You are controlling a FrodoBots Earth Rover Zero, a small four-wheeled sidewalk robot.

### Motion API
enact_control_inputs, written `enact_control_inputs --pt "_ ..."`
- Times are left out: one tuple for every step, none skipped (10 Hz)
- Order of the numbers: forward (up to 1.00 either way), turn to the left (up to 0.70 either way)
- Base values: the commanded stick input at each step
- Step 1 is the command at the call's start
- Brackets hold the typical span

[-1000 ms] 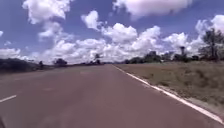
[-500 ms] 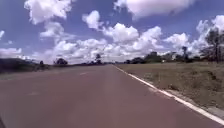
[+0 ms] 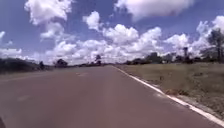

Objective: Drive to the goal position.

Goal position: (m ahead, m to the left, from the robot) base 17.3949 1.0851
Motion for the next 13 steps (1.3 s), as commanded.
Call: enact_control_inputs --pt "1.0 0.0" --pt "1.0 0.0" --pt "1.0 0.0" --pt "1.0 0.0" --pt "1.0 0.0" --pt "1.0 0.0" --pt "1.0 0.0" --pt "1.0 0.0" --pt "1.0 0.0" --pt "1.0 0.0" --pt "1.0 0.0" --pt "1.0 0.0" --pt "1.0 0.0"
